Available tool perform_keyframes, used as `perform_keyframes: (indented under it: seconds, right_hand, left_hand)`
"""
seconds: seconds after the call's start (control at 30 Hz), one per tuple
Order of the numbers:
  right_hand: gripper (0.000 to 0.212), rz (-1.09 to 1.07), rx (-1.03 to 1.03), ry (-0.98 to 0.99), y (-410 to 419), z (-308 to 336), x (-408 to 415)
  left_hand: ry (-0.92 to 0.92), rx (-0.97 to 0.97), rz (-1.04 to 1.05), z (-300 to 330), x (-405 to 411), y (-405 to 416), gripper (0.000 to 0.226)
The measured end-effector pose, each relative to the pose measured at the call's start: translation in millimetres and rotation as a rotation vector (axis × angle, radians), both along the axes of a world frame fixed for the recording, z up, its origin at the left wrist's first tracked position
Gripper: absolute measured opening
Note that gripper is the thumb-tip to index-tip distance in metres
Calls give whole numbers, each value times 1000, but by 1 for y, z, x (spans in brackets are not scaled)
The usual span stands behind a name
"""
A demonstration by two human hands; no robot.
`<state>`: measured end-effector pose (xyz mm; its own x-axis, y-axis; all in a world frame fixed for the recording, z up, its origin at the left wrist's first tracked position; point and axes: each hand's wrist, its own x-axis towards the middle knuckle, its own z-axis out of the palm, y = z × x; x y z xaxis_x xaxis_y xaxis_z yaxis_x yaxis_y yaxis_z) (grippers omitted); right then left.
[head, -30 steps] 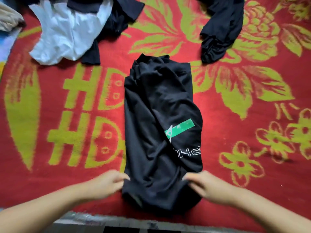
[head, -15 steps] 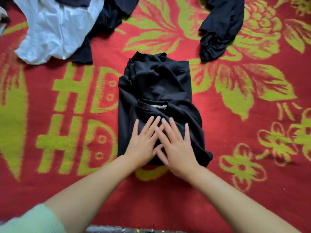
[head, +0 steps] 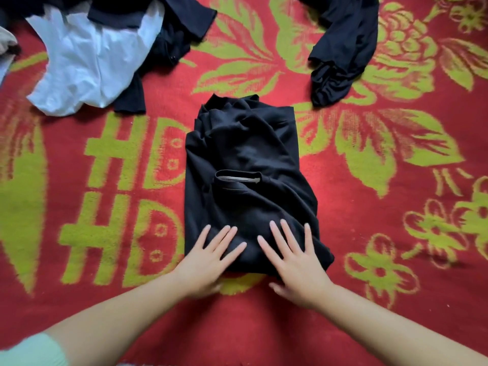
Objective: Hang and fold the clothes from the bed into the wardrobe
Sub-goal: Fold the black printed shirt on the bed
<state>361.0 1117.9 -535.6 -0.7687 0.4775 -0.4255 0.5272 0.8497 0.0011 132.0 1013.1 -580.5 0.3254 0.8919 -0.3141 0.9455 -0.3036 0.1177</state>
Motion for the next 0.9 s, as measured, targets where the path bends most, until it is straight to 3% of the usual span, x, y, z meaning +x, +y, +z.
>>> perform_keyframes:
  seconds: [0.07,0.2,0.27,0.33,0.4,0.5,0.6,0.67,0.73,0.83,0.9]
  right_hand:
    - [116,-74,-30,-118,-6,-11,5]
    - [102,-210,-1,-145,13,-16,-17]
    - [85,-169,-36,-169,20,-4,-27]
    - [77,-127,-220,-257,23,18,-28]
    - [75,-60,-394,-327,22,47,-28]
    - [71,82,-704,-381,9,90,-21]
    - [47,111,-889,-390,20,120,-26]
    - [26,79,-843,-320,51,125,-37]
    - [22,-34,-770,-235,90,124,-53]
    - [38,-251,-628,-170,135,106,-79]
    - [57,-278,-362,-253,140,79,-89]
  left_hand:
    - [70,-113,171,-3,4,3,120]
    - [115,-41,163,-8,4,33,64]
    - [127,-99,146,2,2,37,66]
    - [106,-153,186,28,3,27,78]
    - [39,-335,182,58,11,8,76]
    - [-246,-825,142,103,8,-16,73]
    - [-446,-1006,133,138,-16,-1,41]
    - [-399,-934,137,146,-40,32,19]
    - [-356,-827,208,142,-69,74,16]
    - [-255,-616,412,117,-93,125,22]
    - [-99,-352,541,98,-79,137,27]
